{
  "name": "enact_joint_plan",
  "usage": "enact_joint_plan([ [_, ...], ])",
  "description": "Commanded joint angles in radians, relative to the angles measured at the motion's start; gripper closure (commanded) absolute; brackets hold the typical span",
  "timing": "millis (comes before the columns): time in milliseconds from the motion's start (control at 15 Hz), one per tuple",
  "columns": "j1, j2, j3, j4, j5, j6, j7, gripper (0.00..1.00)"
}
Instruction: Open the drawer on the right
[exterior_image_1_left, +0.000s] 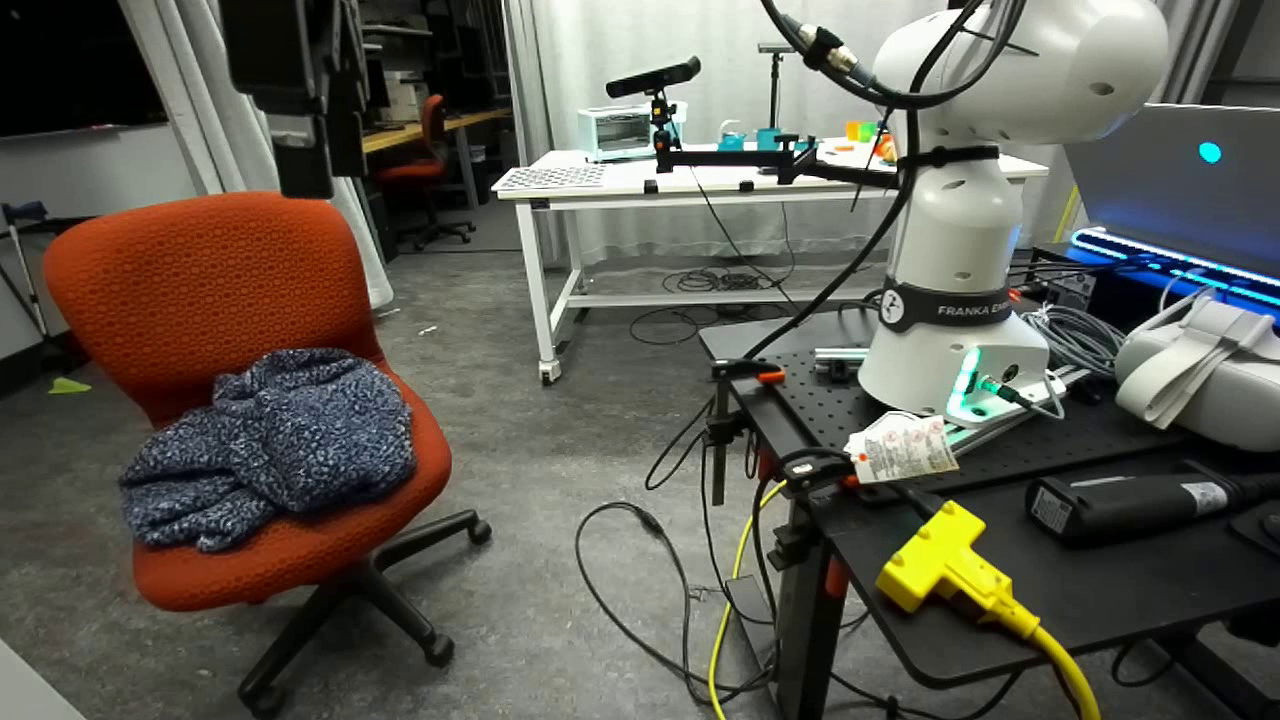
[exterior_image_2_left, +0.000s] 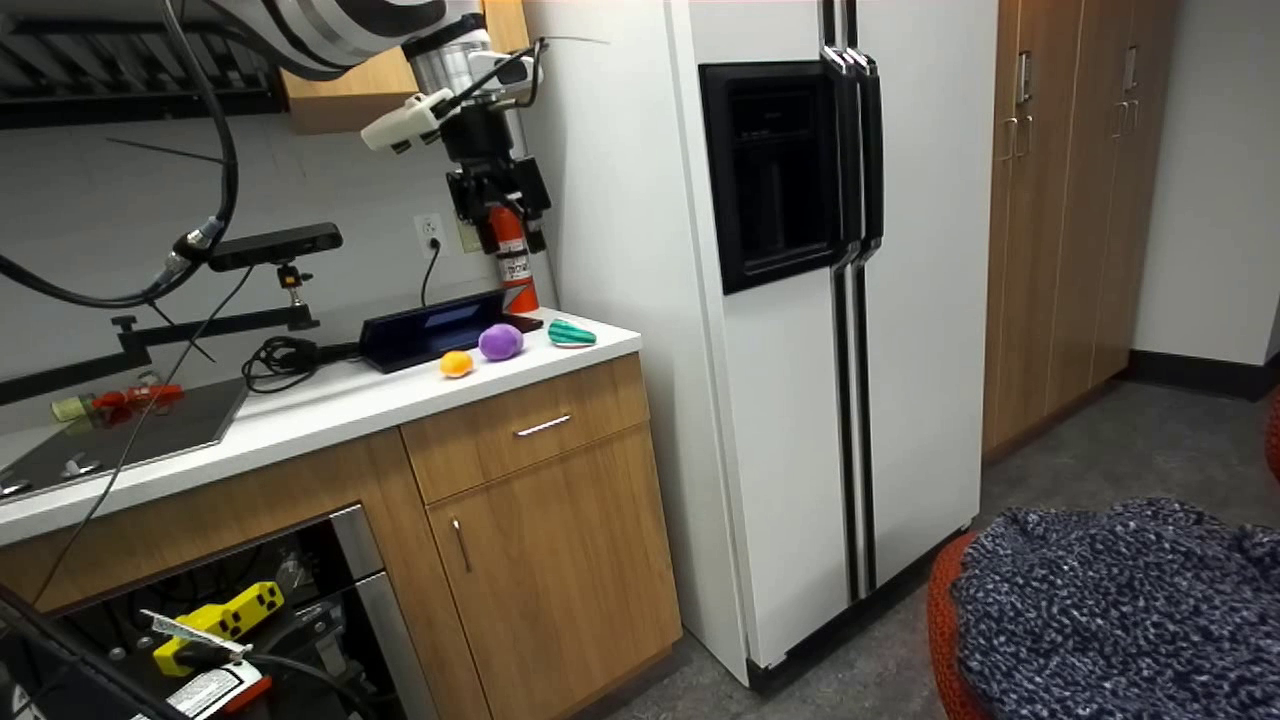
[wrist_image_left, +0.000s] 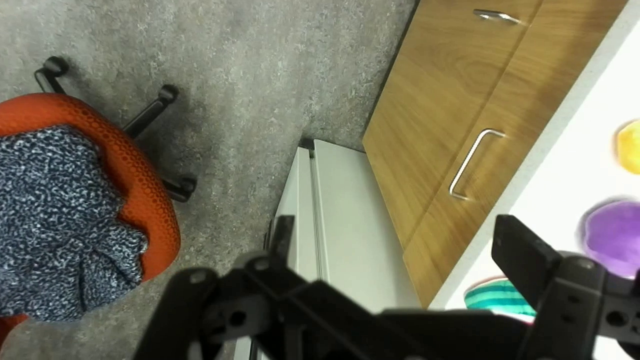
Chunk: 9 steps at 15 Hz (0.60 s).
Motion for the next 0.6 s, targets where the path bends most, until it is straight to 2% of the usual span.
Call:
enact_joint_plan([
  [0,0.000,0.002,-0.001,0.003,0.000,-0.002,-0.002,0.00],
  [200,-0.004,0.015,-0.002,0.001,-0.010,0.011,0.003,0.00],
  [533,0.012,0.148,0.004,0.012,0.039,0.053,-0.041,0.00],
])
